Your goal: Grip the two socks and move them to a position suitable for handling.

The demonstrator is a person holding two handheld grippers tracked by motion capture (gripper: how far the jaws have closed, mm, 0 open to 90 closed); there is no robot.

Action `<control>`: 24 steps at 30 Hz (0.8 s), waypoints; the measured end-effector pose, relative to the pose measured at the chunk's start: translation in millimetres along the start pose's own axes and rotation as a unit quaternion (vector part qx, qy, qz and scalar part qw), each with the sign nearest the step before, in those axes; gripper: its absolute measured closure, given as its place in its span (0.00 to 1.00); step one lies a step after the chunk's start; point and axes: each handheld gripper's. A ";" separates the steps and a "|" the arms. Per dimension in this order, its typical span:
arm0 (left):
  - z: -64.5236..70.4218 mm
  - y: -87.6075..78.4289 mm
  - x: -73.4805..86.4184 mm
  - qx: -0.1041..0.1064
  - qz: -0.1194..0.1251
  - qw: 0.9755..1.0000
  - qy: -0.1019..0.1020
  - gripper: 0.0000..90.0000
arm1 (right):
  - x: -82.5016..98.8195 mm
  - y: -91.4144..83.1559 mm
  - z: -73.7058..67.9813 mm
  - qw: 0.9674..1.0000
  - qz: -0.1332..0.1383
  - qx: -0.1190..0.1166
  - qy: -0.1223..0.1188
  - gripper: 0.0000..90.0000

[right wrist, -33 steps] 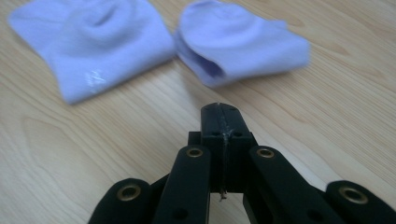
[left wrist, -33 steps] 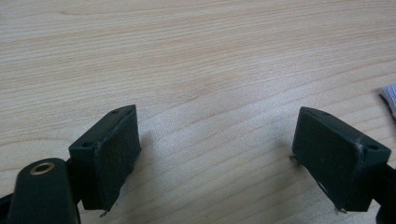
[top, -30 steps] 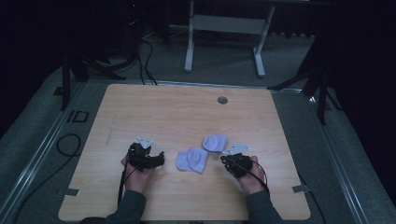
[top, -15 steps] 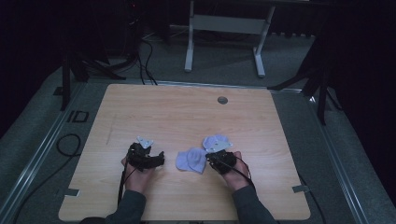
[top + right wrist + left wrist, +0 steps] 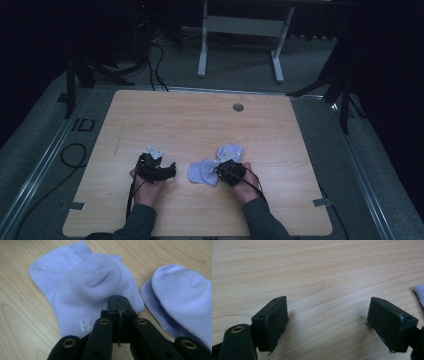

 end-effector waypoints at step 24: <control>8.1 -7.8 -2.3 0.024 -0.001 0.999 0.022 0.54 | 3.2 -0.3 -20.8 1.000 0.005 -0.011 -0.021 1.00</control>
Point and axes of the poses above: each handheld gripper's, and its own axes: y roughly forward along the jaws, x roughly out of its underside, z roughly to its right, and after that the axes turned 11 degrees about y, right-handed
